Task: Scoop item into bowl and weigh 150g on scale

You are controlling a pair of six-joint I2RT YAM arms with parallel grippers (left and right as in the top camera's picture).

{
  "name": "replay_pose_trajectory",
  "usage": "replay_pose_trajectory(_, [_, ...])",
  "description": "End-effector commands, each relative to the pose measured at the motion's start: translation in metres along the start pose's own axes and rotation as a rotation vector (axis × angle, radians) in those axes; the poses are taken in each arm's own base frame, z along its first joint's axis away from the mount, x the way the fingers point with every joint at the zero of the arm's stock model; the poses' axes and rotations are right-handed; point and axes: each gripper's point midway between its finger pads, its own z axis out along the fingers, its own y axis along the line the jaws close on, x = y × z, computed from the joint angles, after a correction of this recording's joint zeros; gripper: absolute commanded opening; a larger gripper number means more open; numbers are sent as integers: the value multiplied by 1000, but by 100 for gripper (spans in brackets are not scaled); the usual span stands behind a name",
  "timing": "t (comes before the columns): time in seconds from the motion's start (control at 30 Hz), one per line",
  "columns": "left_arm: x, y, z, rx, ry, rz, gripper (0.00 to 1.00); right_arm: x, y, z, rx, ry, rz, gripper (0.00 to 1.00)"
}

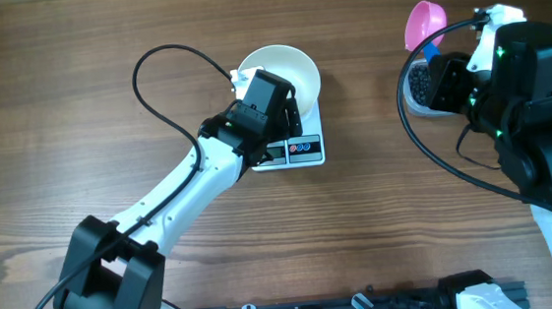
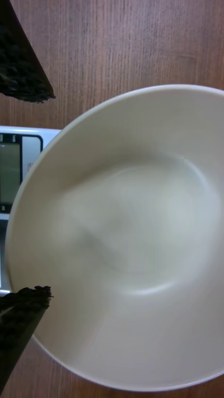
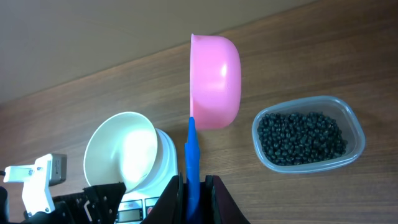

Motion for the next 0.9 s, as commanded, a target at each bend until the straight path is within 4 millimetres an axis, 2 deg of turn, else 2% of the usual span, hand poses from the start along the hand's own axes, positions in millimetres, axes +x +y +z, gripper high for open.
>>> replay_pose_trajectory(0.0, [-24,-5,-30,65,-79,-56,100,-4,1,-1,-6,-7,-19,4])
replay_pose_trajectory(0.07, [-33,-2,-39,81,-100,-75,100,-4,1,-1,-6,-6,-19,4])
replay_pose_trajectory(0.2, [-52,25,-48,54,-135,-146,100,-3,1,-1,-5,-6,-19,4])
replay_pose_trajectory(0.33, [-59,70,-41,-10,-105,-307,100,-3,1,0,-4,-2,-22,4])
replay_pose_trajectory(0.53, [-59,110,-34,-58,-60,-390,94,-2,1,2,-2,3,-26,4])
replay_pose_trajectory(0.63, [-53,117,-28,-82,-30,-391,94,-2,1,4,0,9,-26,4])
replay_pose_trajectory(0.87, [-31,113,-1,-89,67,-379,95,-1,1,6,1,13,-26,4])
